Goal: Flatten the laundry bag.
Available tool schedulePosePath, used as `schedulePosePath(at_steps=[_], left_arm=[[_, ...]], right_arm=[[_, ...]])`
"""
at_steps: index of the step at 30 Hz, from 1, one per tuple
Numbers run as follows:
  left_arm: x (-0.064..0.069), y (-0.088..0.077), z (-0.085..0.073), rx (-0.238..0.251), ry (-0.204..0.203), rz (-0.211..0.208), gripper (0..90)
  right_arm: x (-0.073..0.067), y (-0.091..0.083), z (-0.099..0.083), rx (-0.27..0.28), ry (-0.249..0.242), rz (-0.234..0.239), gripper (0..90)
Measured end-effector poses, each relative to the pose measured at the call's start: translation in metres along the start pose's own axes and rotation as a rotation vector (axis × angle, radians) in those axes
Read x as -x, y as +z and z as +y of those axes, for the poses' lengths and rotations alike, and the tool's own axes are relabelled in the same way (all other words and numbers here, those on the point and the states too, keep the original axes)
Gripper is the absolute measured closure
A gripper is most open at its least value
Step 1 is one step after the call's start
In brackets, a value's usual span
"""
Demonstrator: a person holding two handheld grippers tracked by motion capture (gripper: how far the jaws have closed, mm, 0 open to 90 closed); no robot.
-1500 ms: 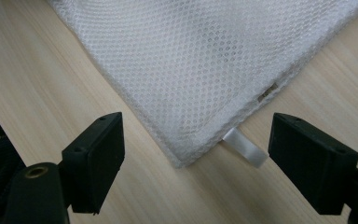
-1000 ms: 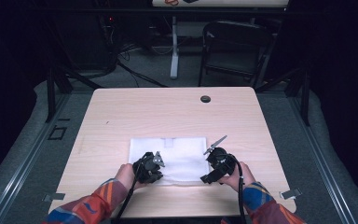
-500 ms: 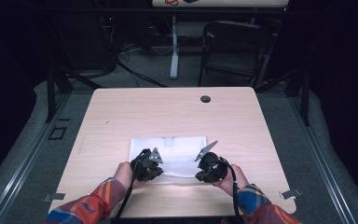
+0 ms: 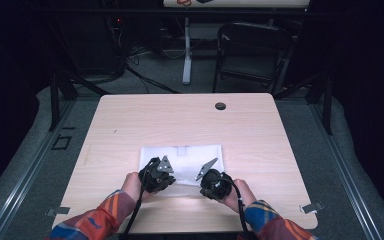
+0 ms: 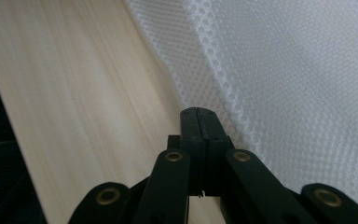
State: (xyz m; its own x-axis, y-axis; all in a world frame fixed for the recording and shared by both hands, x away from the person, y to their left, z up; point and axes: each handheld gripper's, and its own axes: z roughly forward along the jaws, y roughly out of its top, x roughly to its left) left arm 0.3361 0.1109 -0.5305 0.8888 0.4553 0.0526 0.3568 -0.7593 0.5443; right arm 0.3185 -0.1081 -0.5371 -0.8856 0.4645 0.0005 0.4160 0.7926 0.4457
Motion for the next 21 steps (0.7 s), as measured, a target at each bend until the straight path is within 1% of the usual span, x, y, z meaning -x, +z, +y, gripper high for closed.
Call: schedulePosePath(at_steps=[3,4,5,6,8,11,16,19,21], left_arm=[[0.0,0.0,0.0,-0.001,-0.001,-0.005,87.1],[0.0,0.0,0.0,-0.004,0.002,-0.013,87.1],[0.0,0.0,0.0,-0.004,0.003,-0.013,87.1],[0.0,0.0,0.001,-0.004,0.004,-0.013,87.2],[0.0,0.0,0.001,-0.004,0.004,-0.013,87.2],[0.0,0.0,0.001,-0.003,0.002,-0.013,87.2],[0.0,0.0,0.001,0.001,-0.005,-0.01,87.3],[-0.001,-0.002,0.001,0.0,-0.014,-0.014,87.3],[-0.001,-0.002,0.002,0.003,-0.019,-0.009,87.4]], right_arm=[[0.001,0.005,0.0,0.005,0.013,-0.013,90.0],[0.003,0.006,0.001,-0.002,0.005,-0.017,90.0],[0.003,0.007,0.0,0.0,0.013,-0.027,90.0],[0.004,0.009,0.0,-0.005,0.011,-0.031,90.0],[0.004,0.013,0.0,-0.009,0.019,-0.033,90.0],[0.006,0.017,-0.001,-0.03,0.011,-0.04,90.0],[0.007,0.019,-0.001,-0.027,0.017,-0.035,90.0],[0.009,0.019,-0.003,-0.022,0.024,-0.026,90.0],[0.01,0.019,-0.003,-0.018,0.036,-0.017,90.0]])
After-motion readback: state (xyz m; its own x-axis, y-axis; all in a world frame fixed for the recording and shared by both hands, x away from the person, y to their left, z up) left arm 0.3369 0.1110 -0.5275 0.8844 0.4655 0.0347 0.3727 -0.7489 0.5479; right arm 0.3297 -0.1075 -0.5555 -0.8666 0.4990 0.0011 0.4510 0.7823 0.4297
